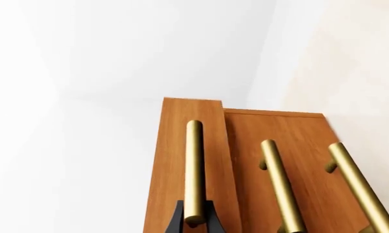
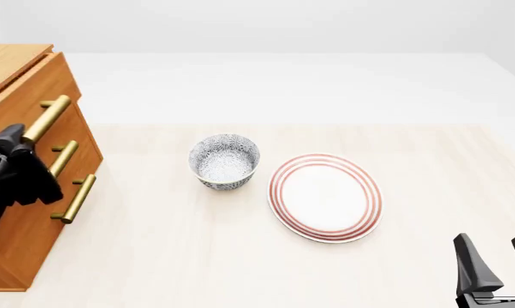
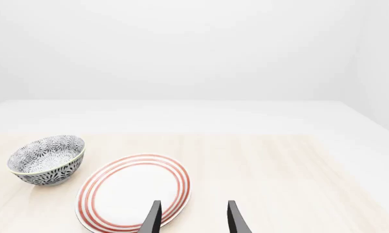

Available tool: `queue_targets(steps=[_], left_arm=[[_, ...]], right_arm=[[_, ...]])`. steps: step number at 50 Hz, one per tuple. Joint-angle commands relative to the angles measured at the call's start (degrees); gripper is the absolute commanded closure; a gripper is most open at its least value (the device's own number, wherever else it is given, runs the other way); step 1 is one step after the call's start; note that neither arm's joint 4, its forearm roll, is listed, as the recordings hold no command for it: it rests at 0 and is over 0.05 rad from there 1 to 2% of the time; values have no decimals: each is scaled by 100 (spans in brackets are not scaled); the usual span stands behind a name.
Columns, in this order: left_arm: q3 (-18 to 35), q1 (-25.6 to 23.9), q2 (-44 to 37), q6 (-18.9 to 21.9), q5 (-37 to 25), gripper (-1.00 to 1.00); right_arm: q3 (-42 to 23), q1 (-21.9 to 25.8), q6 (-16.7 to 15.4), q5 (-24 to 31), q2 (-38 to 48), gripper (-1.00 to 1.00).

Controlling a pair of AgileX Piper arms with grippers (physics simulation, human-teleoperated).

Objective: Open the top drawer of the cabinet.

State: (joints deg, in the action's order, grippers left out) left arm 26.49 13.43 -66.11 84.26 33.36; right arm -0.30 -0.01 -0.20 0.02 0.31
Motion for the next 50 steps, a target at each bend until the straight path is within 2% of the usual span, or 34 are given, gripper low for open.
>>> queue_targets(steps=[1, 32, 50], left_arm=[[-160, -570, -167, 87, 145, 100], [-14, -1357, -294, 97, 198, 100], [-104, -1547, -62, 37, 188, 100]], right_arm=[[0, 0, 1, 0, 0, -100], [0, 1, -1, 0, 0, -100], [0, 0, 2, 0, 0, -100]])
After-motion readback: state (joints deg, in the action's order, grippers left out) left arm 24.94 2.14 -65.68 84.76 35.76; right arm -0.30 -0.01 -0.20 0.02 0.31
